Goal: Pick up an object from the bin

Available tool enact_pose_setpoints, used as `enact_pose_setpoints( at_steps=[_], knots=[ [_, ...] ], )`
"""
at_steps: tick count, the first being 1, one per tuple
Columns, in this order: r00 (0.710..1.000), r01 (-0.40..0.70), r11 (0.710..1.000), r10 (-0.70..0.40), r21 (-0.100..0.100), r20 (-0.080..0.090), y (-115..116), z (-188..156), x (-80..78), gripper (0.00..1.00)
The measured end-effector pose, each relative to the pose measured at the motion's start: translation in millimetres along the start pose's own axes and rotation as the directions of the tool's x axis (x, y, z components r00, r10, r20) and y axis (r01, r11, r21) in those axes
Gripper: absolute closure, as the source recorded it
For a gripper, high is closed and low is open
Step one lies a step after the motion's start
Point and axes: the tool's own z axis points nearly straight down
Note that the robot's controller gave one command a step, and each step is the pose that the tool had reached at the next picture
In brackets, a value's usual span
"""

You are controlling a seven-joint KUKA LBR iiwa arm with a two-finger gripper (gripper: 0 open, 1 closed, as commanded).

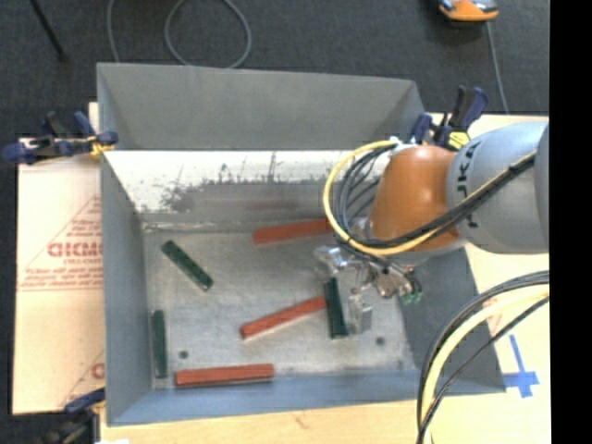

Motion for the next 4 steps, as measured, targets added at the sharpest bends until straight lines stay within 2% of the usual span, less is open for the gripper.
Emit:
enact_pose_setpoints(
  at_steps=[1,2,3,4],
  knots=[
    [0.996,0.094,0.996,-0.094,-0.001,0.004,70.0,-32.4,-17.1,0.00],
    [0.990,0.141,0.990,-0.141,0.001,0.005,94.4,-52.4,-21.0,0.00],
    [0.985,0.172,0.985,-0.172,-0.002,-0.007,89.6,2.4,-8.0,0.00],
    [0.985,0.172,0.985,-0.172,0.000,-0.003,88.2,1.7,-8.7,0.00]
  ],
)
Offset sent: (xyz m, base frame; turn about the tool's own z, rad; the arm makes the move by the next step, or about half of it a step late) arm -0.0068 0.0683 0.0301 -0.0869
